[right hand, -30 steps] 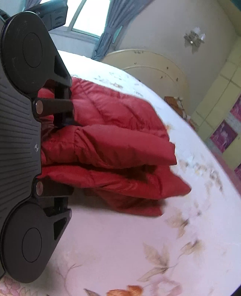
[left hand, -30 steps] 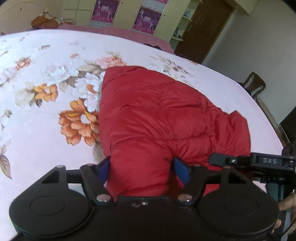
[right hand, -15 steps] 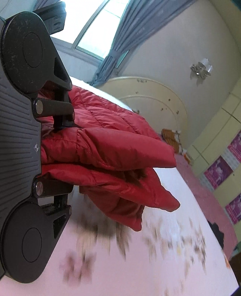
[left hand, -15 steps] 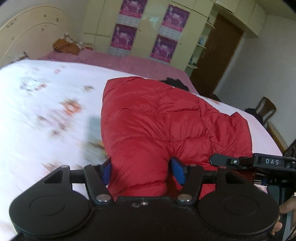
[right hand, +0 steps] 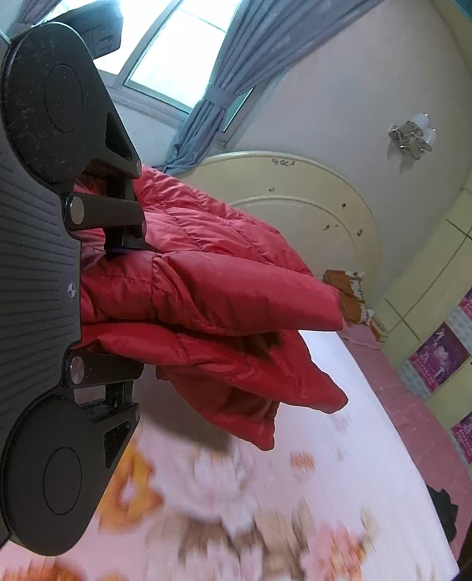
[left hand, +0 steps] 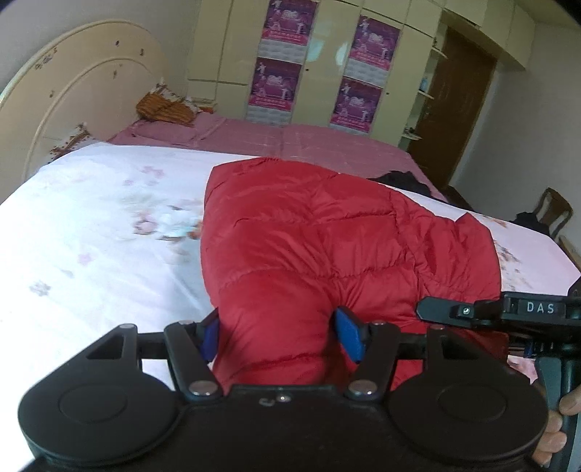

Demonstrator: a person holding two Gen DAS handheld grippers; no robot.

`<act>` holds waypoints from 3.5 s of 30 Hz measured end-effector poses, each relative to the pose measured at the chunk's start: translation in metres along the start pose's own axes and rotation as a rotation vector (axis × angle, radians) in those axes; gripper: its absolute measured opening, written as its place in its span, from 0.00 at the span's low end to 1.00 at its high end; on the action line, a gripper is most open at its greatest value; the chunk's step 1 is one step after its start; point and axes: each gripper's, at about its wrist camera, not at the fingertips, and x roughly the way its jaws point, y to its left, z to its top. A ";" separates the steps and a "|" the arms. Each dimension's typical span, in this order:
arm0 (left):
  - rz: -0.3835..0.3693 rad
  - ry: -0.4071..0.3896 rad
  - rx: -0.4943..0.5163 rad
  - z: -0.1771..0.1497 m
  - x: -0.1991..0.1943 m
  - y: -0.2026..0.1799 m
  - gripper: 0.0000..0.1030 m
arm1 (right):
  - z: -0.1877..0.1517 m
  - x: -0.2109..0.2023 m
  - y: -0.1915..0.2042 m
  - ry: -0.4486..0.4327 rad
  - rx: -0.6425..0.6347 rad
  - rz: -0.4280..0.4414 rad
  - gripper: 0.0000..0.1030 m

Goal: Fold large clothes

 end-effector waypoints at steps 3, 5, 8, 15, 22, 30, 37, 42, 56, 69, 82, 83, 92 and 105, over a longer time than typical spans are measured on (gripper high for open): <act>0.017 0.021 -0.001 -0.004 0.014 0.023 0.60 | -0.003 0.032 -0.001 0.031 -0.004 -0.014 0.32; 0.038 0.046 0.026 -0.010 0.026 0.034 0.60 | -0.007 0.049 -0.009 0.052 0.009 -0.042 0.35; 0.020 0.048 0.055 -0.018 0.034 0.041 0.61 | -0.011 0.056 -0.022 0.049 0.046 -0.068 0.44; 0.016 0.059 0.069 -0.007 0.044 0.050 0.69 | -0.006 0.040 -0.024 0.030 0.003 -0.163 0.60; 0.036 -0.016 0.099 -0.002 0.027 0.048 0.68 | -0.001 0.004 0.005 -0.089 -0.129 -0.306 0.62; 0.023 -0.037 0.087 0.006 0.031 0.042 0.69 | 0.008 -0.001 0.038 -0.200 -0.275 -0.371 0.60; 0.036 0.012 0.111 -0.004 0.049 0.045 0.71 | -0.005 0.053 0.045 -0.112 -0.368 -0.443 0.33; 0.030 0.025 0.107 -0.007 0.055 0.046 0.72 | -0.018 0.079 0.026 -0.067 -0.411 -0.540 0.33; 0.028 0.002 0.103 -0.007 0.035 0.049 0.73 | -0.015 0.069 0.022 -0.049 -0.359 -0.534 0.33; 0.022 0.034 0.142 -0.065 -0.010 0.052 0.74 | -0.111 0.019 0.060 -0.012 -0.497 -0.507 0.33; 0.105 0.057 0.074 -0.057 -0.015 0.045 0.98 | -0.113 0.029 0.049 0.040 -0.500 -0.522 0.43; 0.114 0.055 0.067 -0.057 -0.020 0.042 1.00 | -0.110 0.023 0.052 0.030 -0.481 -0.533 0.63; 0.260 0.086 0.011 -0.067 -0.087 0.004 1.00 | -0.132 -0.073 0.080 -0.066 -0.415 -0.475 0.83; 0.304 -0.016 0.091 -0.132 -0.230 -0.080 1.00 | -0.222 -0.212 0.133 -0.146 -0.510 -0.406 0.84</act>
